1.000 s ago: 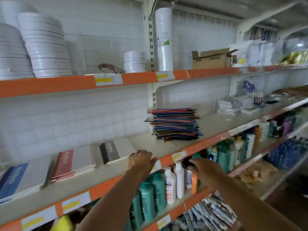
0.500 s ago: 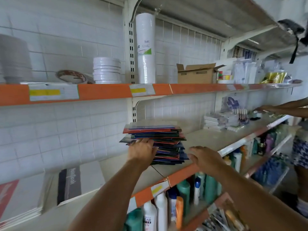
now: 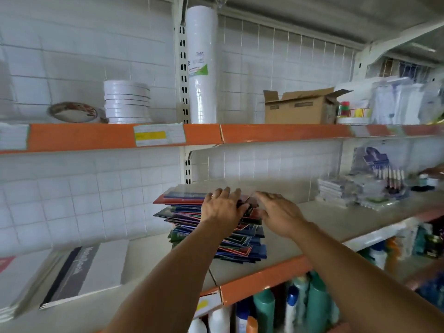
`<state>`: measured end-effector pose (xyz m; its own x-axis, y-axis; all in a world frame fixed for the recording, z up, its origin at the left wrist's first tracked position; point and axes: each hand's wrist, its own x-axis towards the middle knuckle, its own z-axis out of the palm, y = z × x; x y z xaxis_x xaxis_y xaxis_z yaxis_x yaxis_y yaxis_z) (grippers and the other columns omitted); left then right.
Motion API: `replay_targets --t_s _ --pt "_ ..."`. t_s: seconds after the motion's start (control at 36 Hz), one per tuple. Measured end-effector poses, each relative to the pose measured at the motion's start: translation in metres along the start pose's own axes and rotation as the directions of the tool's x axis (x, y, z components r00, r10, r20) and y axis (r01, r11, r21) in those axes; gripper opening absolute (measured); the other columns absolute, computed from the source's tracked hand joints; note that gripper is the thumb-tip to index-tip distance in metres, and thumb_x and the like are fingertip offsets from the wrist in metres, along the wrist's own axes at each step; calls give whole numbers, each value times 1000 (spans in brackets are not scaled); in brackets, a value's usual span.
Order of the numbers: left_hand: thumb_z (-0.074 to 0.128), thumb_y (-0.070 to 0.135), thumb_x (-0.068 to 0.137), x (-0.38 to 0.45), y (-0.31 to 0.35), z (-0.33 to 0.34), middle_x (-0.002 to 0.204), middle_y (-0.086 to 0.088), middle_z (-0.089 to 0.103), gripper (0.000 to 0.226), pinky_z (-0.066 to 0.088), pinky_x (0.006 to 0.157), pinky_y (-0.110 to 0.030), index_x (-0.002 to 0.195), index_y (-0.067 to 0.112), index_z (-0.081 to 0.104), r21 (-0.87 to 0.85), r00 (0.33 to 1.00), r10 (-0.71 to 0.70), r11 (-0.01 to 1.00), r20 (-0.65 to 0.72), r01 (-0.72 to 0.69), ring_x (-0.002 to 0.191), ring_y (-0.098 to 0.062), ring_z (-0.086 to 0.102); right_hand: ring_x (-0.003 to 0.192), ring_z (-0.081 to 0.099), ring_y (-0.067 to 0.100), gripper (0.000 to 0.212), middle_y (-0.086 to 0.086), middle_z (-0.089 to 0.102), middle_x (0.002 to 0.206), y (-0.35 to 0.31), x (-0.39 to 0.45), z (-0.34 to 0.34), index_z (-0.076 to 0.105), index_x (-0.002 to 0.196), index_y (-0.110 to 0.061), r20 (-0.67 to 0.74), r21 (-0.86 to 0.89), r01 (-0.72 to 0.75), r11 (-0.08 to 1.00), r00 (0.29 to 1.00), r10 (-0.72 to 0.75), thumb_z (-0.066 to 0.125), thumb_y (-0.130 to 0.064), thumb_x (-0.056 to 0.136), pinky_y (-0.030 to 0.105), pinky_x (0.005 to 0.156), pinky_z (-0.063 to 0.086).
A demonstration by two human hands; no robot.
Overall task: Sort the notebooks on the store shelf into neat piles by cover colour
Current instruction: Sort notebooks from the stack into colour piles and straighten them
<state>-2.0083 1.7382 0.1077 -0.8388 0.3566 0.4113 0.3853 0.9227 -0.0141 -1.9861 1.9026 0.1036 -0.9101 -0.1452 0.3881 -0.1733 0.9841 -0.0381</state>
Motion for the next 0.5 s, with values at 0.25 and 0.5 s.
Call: replay_targets --t_s 0.25,0.5 --pt "31 53 98 -3 17 -5 134 -2 51 45 26 112 -43 128 22 45 10 981 -188 982 43 187 129 -22 40 143 24 21 78 6 18 159 15 28 12 11 153 -18 44 36 166 985 985 -168 47 5 87 34 117 21" --pt "55 22 88 -16 18 -18 136 -8 48 61 22 114 -46 140 22 24 187 949 -311 936 49 298 128 -27 44 141 29 24 83 8 30 154 11 40 24 14 152 -14 -25 62 260 964 966 -259 49 10 81 40 119 19"
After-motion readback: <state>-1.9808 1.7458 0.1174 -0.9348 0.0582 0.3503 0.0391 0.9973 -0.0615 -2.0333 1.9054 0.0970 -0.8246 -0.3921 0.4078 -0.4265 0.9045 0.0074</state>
